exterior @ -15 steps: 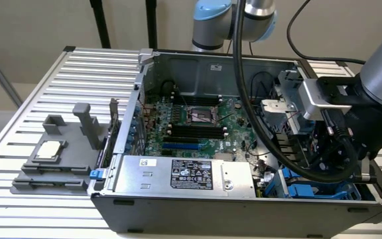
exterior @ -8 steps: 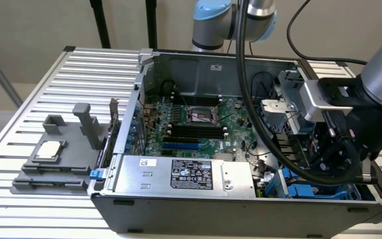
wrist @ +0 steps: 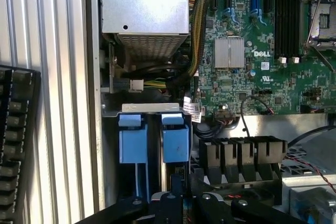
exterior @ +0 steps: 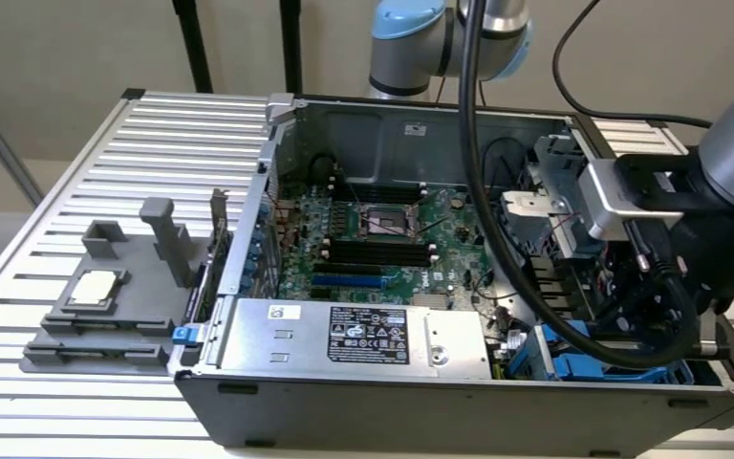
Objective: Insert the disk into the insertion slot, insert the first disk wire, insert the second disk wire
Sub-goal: 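Insert the second disk wire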
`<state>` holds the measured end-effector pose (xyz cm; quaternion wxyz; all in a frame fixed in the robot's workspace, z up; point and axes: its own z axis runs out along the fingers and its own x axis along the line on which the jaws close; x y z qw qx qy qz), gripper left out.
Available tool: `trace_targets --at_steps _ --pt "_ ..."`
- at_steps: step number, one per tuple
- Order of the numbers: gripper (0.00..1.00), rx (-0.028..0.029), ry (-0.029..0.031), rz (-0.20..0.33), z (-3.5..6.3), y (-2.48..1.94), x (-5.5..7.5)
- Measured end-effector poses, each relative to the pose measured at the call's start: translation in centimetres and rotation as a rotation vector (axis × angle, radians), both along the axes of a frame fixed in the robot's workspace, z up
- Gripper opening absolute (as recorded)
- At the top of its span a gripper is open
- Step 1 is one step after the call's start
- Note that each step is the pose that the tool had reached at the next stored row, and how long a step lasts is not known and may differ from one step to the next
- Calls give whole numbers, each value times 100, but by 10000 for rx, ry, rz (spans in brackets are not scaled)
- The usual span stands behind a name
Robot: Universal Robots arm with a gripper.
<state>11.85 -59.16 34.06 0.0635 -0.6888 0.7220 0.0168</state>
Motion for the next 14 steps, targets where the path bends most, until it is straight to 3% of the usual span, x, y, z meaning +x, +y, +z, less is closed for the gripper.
trace_targets --at_steps 5,14 --pt "16 57 -1 2 -5 -2 0" --pt "16 94 -13 2 -10 -3 0"
